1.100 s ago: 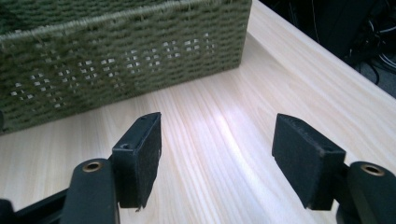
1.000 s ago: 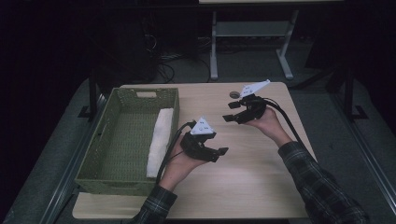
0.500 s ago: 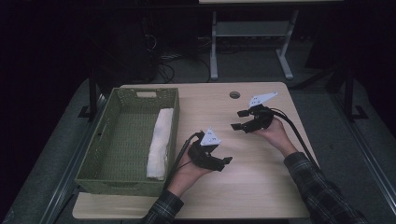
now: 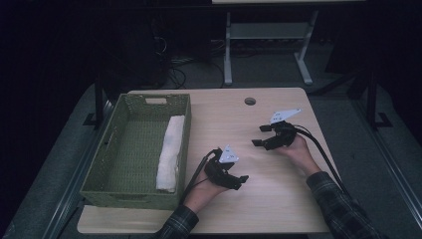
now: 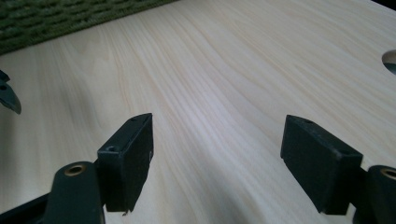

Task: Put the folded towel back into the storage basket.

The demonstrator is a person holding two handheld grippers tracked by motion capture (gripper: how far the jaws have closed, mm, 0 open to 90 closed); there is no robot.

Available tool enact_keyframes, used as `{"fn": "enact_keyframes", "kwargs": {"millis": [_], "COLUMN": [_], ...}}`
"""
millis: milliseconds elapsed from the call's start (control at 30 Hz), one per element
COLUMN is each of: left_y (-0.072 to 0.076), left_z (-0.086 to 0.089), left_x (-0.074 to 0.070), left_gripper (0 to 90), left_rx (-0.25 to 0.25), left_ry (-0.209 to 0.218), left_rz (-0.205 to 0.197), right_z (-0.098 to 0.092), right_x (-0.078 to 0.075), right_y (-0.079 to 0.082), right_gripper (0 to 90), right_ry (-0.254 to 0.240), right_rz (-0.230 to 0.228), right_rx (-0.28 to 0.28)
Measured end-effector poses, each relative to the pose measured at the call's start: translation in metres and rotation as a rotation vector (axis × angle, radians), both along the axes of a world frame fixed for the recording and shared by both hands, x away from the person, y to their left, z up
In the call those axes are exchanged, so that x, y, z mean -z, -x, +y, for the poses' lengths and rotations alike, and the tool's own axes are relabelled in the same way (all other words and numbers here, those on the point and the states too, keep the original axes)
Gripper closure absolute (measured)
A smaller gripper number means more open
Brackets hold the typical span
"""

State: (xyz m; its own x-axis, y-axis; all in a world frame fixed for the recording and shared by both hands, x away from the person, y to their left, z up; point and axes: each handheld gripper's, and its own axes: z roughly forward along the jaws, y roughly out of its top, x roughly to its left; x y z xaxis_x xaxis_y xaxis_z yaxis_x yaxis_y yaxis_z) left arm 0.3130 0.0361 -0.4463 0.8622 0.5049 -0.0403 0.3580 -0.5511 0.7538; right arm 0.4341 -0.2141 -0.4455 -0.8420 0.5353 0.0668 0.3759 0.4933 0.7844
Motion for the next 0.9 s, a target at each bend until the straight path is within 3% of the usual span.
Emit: {"fn": "enact_keyframes", "kwargs": {"millis": [167, 300, 500, 733, 900], "left_y": [0.002, 0.003, 0.004, 0.005, 0.006], "left_z": [-0.004, -0.007, -0.009, -0.010, -0.008], "left_x": [0.010, 0.015, 0.024, 0.028, 0.031], "left_gripper": [22.5, 19.6, 18.7, 15.9, 14.2], "left_rx": [0.013, 0.023, 0.020, 0.032, 0.037], "left_ry": [-0.027, -0.078, -0.087, -0.100, -0.076], "left_rz": [0.010, -0.003, 0.015, 0.006, -0.004], "right_z": [-0.004, -0.009, -0.014, -0.014, -0.013], "right_x": [0.010, 0.020, 0.030, 0.036, 0.037], "right_y": [0.006, 0.011, 0.017, 0.020, 0.020], "right_gripper": [23.8, 23.0, 22.7, 20.7, 19.1], "right_ry": [-0.006, -0.003, 0.042, 0.075, 0.085], "right_rz": [0.007, 0.016, 0.013, 0.016, 0.021], "right_rx": [0.018, 0.042, 0.061, 0.073, 0.080]}}
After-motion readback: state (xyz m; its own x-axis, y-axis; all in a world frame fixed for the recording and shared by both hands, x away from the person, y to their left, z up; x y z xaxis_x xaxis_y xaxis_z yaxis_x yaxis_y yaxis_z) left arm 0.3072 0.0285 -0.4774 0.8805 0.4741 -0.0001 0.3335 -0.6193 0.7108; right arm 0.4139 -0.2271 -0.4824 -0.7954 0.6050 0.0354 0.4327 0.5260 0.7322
